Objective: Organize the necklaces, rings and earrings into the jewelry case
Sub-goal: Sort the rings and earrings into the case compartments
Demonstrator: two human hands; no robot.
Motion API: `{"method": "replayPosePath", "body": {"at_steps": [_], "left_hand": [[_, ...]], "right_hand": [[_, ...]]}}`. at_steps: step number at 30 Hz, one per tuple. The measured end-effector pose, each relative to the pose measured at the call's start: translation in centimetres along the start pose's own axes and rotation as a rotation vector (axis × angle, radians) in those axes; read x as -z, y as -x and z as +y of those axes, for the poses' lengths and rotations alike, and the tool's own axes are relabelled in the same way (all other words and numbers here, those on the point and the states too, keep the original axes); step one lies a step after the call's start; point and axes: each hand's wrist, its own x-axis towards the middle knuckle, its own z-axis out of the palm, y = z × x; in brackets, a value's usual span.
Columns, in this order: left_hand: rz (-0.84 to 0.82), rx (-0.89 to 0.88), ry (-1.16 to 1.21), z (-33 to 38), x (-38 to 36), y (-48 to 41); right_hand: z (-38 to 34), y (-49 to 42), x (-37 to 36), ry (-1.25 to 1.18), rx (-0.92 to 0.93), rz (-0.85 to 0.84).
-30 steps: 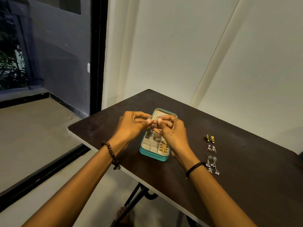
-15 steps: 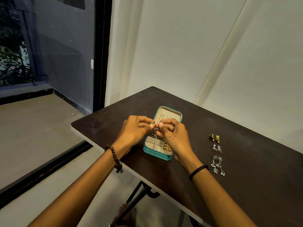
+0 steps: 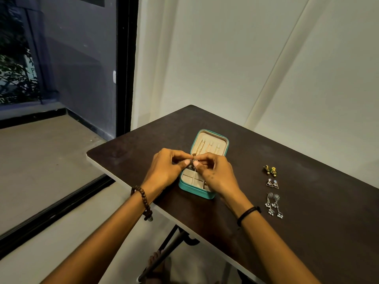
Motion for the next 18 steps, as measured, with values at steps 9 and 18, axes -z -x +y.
{"method": "replayPosePath", "body": {"at_steps": [9, 18], "left_hand": [[0.044, -0.007, -0.215, -0.43, -0.46, -0.59], [0.082, 0.059, -0.172, -0.05, -0.35, -0.42]], "right_hand": [[-0.22, -0.05, -0.37, 0.197, 0.066, 0.009], [0.16, -0.21, -0.45, 0.219, 0.089, 0.031]]}}
